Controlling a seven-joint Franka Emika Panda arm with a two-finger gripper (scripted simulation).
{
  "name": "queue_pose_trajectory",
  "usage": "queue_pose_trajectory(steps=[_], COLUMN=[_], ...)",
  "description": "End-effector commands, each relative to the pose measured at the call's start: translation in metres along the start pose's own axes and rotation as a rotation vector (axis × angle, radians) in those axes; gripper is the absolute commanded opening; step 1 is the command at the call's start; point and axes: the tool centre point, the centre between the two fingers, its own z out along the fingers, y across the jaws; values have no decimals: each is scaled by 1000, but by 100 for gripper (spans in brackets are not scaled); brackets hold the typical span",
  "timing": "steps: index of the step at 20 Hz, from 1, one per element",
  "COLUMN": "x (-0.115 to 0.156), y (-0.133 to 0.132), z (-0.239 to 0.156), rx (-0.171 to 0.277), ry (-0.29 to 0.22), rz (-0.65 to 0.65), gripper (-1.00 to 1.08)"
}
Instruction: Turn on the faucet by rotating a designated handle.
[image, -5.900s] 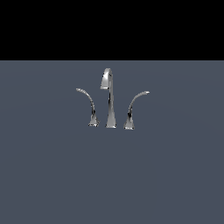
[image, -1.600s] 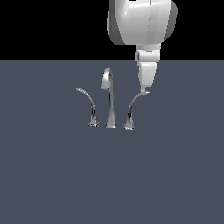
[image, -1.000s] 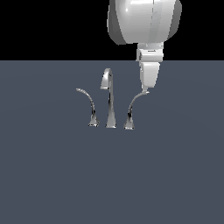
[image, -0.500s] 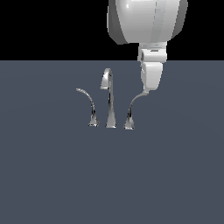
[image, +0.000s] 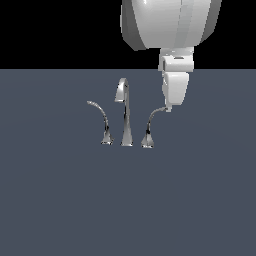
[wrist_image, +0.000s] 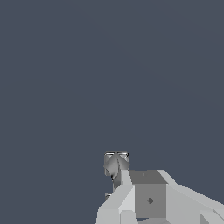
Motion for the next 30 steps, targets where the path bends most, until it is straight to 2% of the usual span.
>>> queue_pose_trajectory(steps=[1,6,8,18,19,20,30], x=[-10,-13,-5,-55,-55,-30,-96], y=[12,29,24,48,48,44,31], z=[-1,-1,0,-1,-1,-1,-1], rx=[-11,-14,-10,-14,-14,-11,-14], ry=[-3,-2,0,-2,-2,4,-1], rz=[-12,-8,4,-7,-7,29,-4], gripper=[-100,-100,-100,-100,-100,-100,-100])
